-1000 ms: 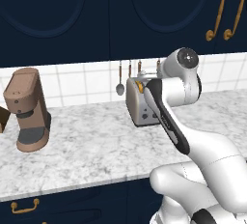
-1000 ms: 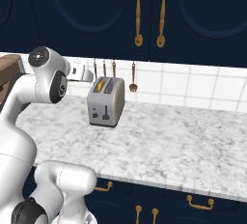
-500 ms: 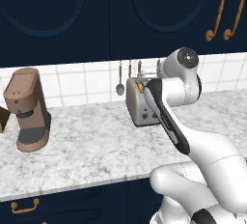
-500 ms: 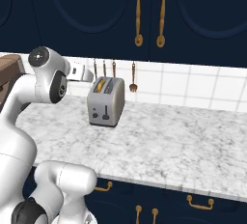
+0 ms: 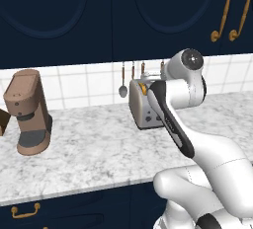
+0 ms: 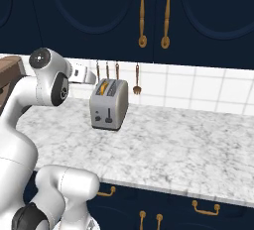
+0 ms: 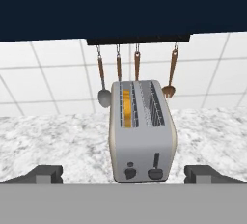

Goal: Start the toaster. Once the lever pops up, take the bread to the plate on the dining counter.

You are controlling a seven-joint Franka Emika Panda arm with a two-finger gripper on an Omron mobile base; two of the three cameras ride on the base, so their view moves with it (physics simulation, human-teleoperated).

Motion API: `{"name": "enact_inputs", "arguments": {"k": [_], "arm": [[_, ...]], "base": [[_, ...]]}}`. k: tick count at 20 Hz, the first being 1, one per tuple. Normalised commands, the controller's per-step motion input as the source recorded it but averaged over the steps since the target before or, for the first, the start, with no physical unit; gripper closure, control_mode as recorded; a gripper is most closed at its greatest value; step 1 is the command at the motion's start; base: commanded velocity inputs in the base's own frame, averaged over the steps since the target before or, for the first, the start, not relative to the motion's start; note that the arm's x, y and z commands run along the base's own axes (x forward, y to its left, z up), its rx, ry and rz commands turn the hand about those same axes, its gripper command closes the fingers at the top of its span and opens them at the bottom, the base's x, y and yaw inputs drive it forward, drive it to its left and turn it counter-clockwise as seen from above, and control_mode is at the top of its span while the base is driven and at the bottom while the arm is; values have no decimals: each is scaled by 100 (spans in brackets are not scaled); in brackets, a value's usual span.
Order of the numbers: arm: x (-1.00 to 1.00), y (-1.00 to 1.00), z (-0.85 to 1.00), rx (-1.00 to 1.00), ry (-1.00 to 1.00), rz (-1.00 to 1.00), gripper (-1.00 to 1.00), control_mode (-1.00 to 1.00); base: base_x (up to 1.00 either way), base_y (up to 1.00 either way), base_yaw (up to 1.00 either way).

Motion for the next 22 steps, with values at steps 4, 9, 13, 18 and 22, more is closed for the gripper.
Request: {"name": "enact_inputs", "arguments": {"k": [4,9,13,18,22], "arm": [[0,0,0,0,0,0,-100,-100],[0,0,0,0,0,0,-100,-100],[0,0,0,0,0,0,-100,-100],[0,0,0,0,0,0,-100,-100],[0,0,0,0,0,0,-100,-100]], "base": [[0,0,0],[0,0,0],[0,0,0],[0,0,0],[0,0,0]]}}
